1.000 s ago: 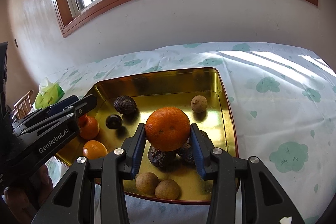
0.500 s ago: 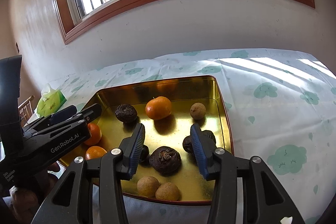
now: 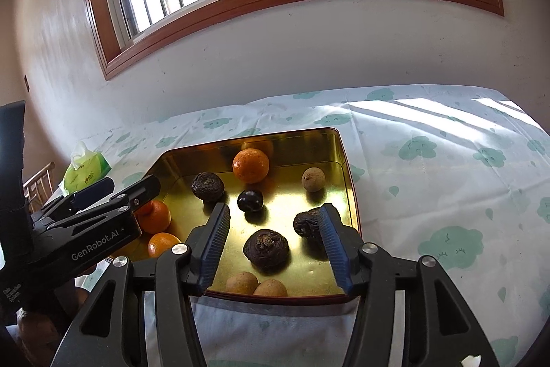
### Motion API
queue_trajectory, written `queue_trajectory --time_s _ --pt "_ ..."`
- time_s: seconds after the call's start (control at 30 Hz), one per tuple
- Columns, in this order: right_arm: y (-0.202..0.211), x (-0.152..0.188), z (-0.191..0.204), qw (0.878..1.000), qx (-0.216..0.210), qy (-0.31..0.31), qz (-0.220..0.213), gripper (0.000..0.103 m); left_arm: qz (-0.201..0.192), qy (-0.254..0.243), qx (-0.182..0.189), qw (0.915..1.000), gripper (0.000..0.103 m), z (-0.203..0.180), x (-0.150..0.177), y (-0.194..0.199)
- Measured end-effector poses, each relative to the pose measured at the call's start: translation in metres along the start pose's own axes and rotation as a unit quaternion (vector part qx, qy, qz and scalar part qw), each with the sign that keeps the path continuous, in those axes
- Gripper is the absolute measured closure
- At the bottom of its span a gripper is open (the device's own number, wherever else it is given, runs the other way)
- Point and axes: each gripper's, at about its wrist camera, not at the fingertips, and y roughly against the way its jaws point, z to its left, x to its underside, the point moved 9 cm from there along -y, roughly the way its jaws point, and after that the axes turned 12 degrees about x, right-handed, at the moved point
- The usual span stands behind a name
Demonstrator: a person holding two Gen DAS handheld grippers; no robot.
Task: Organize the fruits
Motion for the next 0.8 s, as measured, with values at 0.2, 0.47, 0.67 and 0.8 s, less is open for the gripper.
queue_trajectory --time_s 0.2,0.47,0.67,0.8 --pt "0.023 0.008 -0.002 1.000 0.003 0.002 -0.005 0.051 -0.018 -0.006 0.000 0.9998 0.009 -0.006 0.006 0.030" --pt "0.061 0.024 -0.001 1.000 0.005 0.008 -0.015 0.048 -0.027 -0.002 0.007 0.9996 0.007 -0.011 0.017 0.073" --pt "0.093 0.040 0.005 0.999 0.012 0.022 -0.026 0.043 -0.040 0.014 0.012 0.9990 0.005 -0.014 0.022 0.110" --pt "0.112 0.046 0.008 0.999 0.016 0.029 -0.034 0.040 -0.047 0.005 0.014 0.9988 0.004 -0.019 0.025 0.132"
